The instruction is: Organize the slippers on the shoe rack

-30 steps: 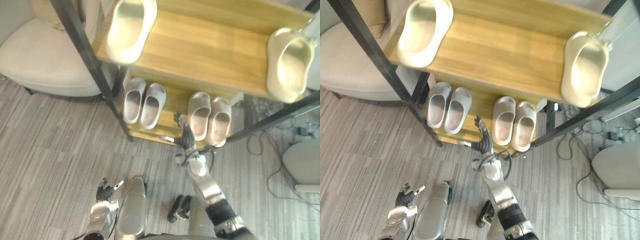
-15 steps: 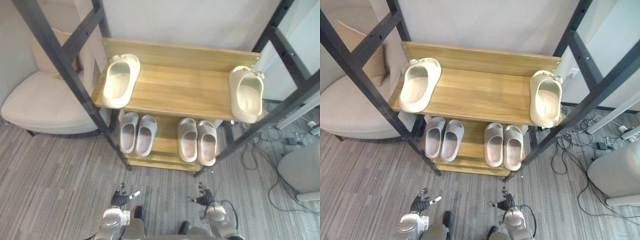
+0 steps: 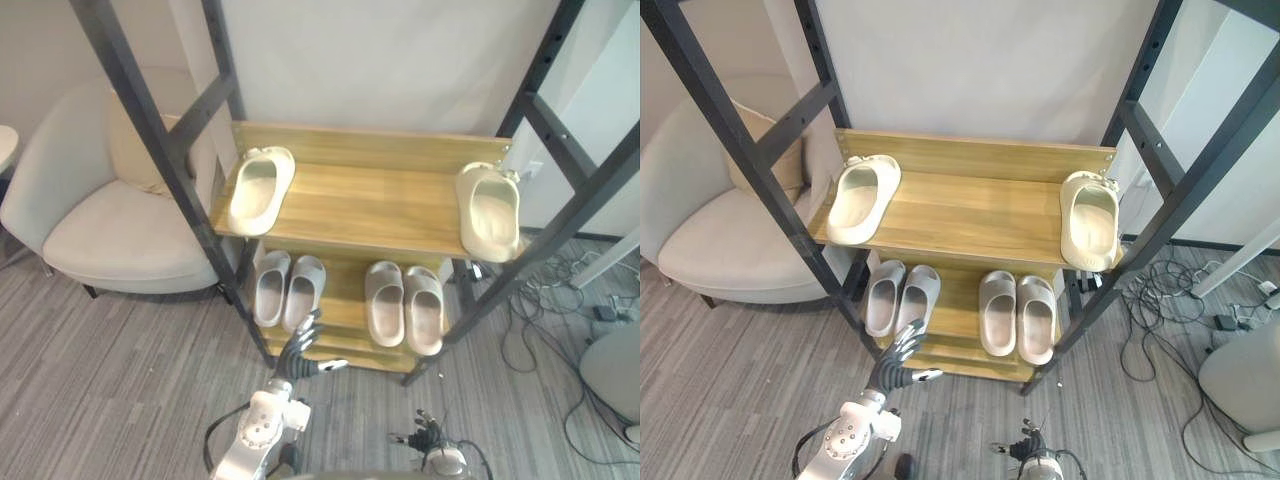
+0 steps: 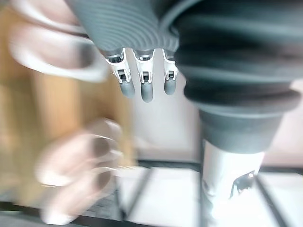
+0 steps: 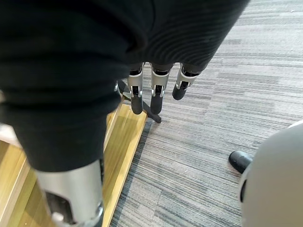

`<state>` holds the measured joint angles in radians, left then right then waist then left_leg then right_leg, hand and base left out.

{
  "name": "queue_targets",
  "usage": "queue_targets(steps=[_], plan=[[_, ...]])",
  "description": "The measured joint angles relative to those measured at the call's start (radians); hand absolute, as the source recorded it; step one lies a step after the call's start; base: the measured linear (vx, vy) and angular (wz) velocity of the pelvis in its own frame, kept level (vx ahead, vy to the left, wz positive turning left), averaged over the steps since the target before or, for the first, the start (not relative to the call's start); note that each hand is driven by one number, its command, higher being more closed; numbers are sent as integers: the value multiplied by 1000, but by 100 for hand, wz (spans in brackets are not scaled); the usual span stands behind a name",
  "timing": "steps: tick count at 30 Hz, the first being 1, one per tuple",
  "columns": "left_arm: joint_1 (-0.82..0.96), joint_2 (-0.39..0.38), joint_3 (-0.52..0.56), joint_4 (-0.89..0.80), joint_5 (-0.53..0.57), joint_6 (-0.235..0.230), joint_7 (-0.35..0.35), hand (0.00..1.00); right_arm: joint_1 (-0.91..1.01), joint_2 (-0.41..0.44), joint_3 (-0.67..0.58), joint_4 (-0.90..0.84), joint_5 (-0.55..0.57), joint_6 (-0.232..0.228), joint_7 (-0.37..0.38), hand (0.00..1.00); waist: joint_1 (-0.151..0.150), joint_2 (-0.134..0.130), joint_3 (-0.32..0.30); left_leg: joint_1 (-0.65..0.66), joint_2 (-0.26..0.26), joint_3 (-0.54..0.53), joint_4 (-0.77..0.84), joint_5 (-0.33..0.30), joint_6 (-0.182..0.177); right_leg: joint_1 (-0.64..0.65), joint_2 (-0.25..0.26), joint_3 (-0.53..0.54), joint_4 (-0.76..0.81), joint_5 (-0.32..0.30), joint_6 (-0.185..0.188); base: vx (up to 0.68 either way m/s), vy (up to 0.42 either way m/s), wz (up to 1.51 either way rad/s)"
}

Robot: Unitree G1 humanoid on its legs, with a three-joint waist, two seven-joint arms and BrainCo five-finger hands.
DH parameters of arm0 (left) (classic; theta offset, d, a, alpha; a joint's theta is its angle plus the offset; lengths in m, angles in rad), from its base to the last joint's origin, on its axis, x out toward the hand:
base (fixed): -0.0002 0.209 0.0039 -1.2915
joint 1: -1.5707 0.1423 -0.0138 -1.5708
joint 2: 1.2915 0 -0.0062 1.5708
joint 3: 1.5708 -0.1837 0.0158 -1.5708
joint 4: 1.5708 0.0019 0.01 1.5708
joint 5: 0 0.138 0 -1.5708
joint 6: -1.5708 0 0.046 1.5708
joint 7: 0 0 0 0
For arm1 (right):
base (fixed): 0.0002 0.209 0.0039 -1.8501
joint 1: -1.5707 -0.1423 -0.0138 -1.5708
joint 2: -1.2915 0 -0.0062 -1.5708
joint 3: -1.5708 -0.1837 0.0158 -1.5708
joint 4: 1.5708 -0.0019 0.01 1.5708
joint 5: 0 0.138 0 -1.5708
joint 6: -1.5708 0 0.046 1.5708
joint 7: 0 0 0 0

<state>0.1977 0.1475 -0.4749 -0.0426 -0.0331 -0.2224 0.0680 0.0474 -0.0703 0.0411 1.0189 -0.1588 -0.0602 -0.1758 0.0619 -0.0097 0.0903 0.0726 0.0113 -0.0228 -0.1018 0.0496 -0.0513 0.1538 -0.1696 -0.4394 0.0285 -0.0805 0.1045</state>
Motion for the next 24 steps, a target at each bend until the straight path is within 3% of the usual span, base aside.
queue_targets(steps=[7,14,20,24], plan=[[-101,42,23,-191,-7,-37,37,0,2,-3,40,2,0,-1,2,0,-1,4,-7,11,1,-6,-1,0,0,22,7,-6,-19,6,-8,5,-6,3],[-247,45,131,-212,21,-48,133,0,0,-16,59,20,-2,-1,21,0,-1,-4,-11,31,11,12,-2,-1,-1,36,13,21,-15,7,-9,-15,-6,-8],[-376,91,257,-111,100,-47,198,0,-7,-23,59,16,-22,-1,43,0,-4,-13,-14,34,19,31,-2,1,-3,22,22,42,-20,13,-19,-19,-11,-10],[-463,175,365,27,126,-9,241,0,-7,-22,59,4,-38,0,57,0,-4,-26,-7,33,25,47,-3,-2,-7,21,32,58,-46,23,-28,-2,-12,-14]])
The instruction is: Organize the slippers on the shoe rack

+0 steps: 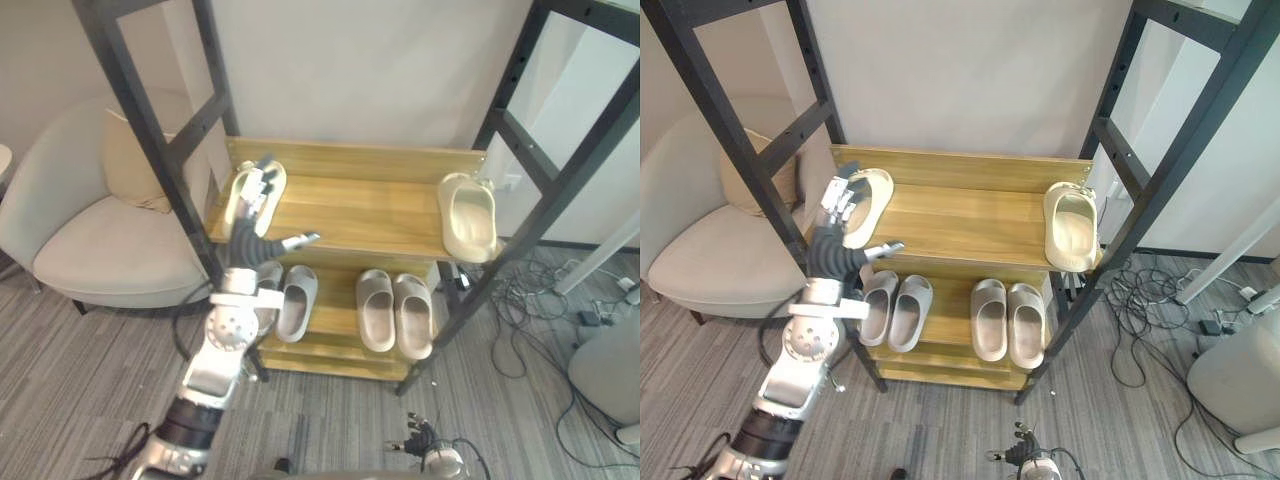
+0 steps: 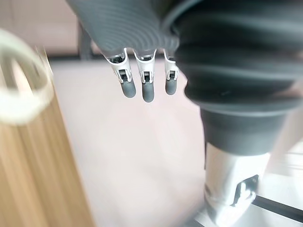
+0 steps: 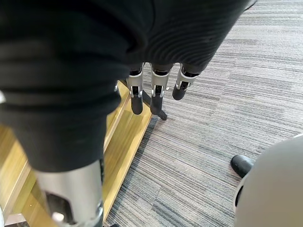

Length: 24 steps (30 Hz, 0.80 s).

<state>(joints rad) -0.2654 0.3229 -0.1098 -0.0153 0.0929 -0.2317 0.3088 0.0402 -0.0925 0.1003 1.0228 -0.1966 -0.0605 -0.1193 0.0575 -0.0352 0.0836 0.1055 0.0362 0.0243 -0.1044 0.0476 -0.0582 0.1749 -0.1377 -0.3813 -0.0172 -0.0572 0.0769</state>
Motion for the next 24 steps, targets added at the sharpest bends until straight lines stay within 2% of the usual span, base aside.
queue_targets(steps=[4,10,20,24], plan=[[-62,87,58,94,26,25,15,0,1,-3,-1,-29,0,1,7,0,-2,-15,3,-17,3,10,1,-7,-9,-18,3,10,-16,3,2,16,-6,-8],[-187,209,100,222,65,54,14,0,-2,-6,-18,-32,0,1,23,0,-2,-16,3,-56,2,22,2,-7,-9,-51,10,21,-41,29,2,48,-1,-8],[-376,302,89,396,74,72,13,0,-2,-24,-21,-73,0,0,23,0,-9,-3,13,-107,7,51,2,-7,-8,-123,12,66,-41,50,-6,-18,15,-13],[-419,359,65,443,85,72,8,0,-1,-23,-21,-77,1,0,23,0,-11,0,42,-111,9,65,2,-6,-8,-146,12,81,-31,54,-6,-59,17,-13]])
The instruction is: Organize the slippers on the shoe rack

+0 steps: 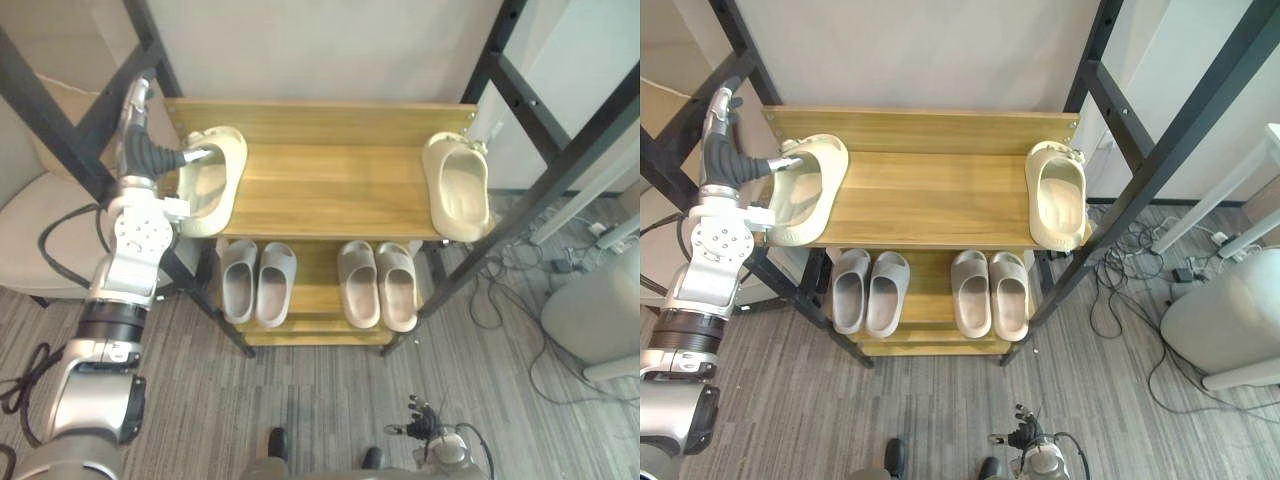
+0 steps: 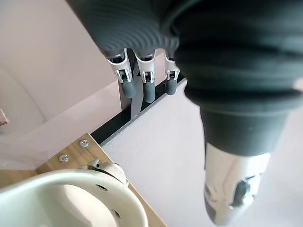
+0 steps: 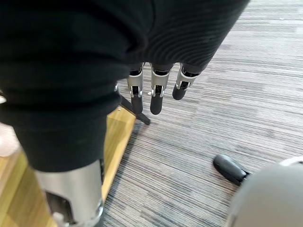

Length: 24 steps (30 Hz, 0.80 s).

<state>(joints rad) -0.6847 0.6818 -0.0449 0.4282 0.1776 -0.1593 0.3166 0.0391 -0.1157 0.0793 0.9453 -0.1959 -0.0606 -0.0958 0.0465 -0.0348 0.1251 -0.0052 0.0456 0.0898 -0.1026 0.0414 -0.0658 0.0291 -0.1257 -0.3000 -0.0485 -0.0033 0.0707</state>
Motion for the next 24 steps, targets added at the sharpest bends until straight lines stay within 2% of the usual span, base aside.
queue_targets(steps=[5,12,18,24], plan=[[-20,26,-35,65,37,27,-28,0,10,1,-2,-27,1,0,6,0,0,13,10,-18,2,6,0,3,2,-28,1,10,12,0,0,-23,5,-6],[-69,33,-80,151,151,61,-53,0,4,14,-1,-29,22,-10,10,0,11,11,21,-36,11,10,0,14,-2,-63,5,17,44,-5,-6,-26,-1,-2],[-155,53,-82,177,226,87,-65,0,2,31,10,-72,44,-13,15,0,9,-7,48,-93,27,13,9,38,-6,-140,11,36,100,-6,-12,-92,-6,-5],[-262,72,-83,194,254,115,-59,0,7,36,47,-135,87,-29,15,0,9,-41,78,-153,44,17,10,63,-18,-212,22,42,115,9,-31,-114,-12,-4]])
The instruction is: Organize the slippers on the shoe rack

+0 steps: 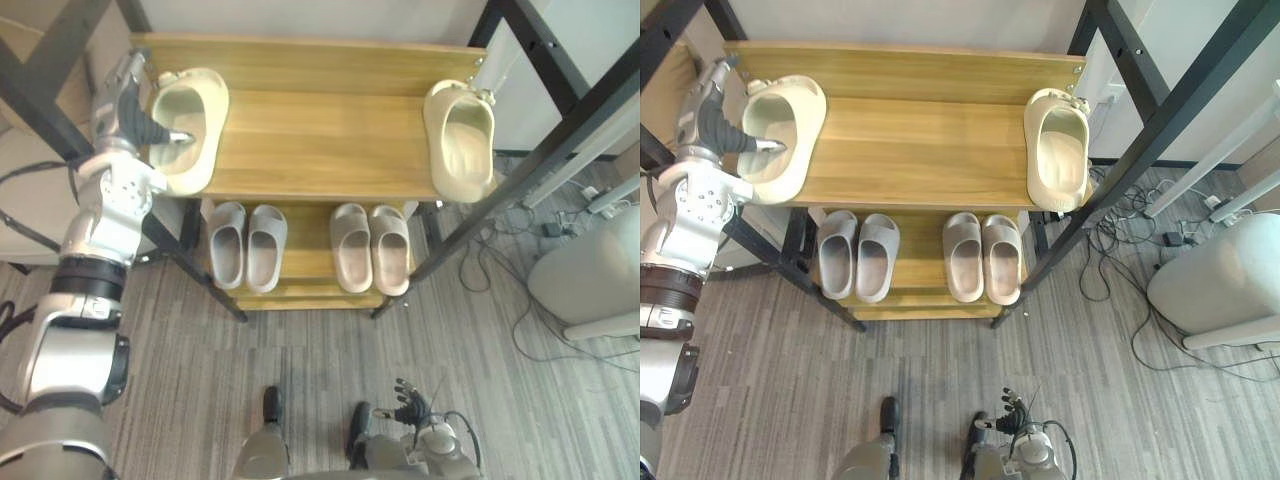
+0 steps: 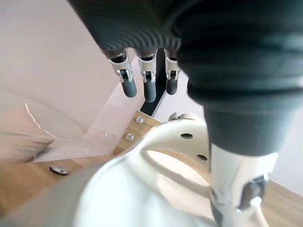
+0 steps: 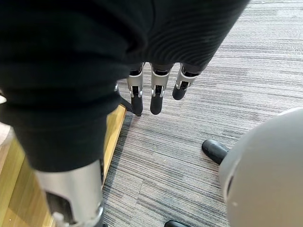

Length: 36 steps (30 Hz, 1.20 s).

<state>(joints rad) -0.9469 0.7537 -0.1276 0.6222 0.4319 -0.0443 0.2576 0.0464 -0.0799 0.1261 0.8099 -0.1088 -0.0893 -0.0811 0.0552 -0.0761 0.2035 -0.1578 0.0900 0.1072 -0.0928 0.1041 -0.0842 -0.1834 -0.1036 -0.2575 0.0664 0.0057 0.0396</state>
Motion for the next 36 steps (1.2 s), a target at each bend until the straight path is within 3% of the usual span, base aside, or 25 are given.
queue_targets(steps=[4,5,19,27,28,36], plan=[[-50,6,-1,24,0,18,18,0,-2,2,5,-19,1,-11,-1,0,3,-10,12,-18,10,18,-8,16,-5,-29,8,10,-1,10,-6,-93,-4,-10],[-68,10,-1,32,0,22,23,100,-2,2,5,-30,2,-11,-1,0,5,-14,18,-23,12,20,-8,19,-7,-35,11,15,-3,15,-9,-113,-5,-13],[-216,52,-11,79,-3,49,26,100,1,12,5,-82,42,-19,0,0,3,-43,28,-71,22,51,-10,43,-13,-76,29,54,-75,101,-26,-76,20,-9],[-269,52,-12,107,-18,46,56,100,1,14,6,-90,41,-22,1,0,-33,-47,26,-72,14,71,-10,57,-6,-70,29,76,-113,144,-24,-3,53,-10],[-269,52,-12,108,-25,46,57,0,1,14,6,-90,41,-22,1,0,-42,-47,26,-72,14,71,-10,60,-2,-67,29,76,-117,147,-22,16,48,0],[-269,37,-26,120,-41,43,71,0,1,11,28,-89,40,-22,-1,0,-60,-47,26,-67,12,75,-10,60,-1,-57,32,83,-137,155,-21,-4,52,-2]])
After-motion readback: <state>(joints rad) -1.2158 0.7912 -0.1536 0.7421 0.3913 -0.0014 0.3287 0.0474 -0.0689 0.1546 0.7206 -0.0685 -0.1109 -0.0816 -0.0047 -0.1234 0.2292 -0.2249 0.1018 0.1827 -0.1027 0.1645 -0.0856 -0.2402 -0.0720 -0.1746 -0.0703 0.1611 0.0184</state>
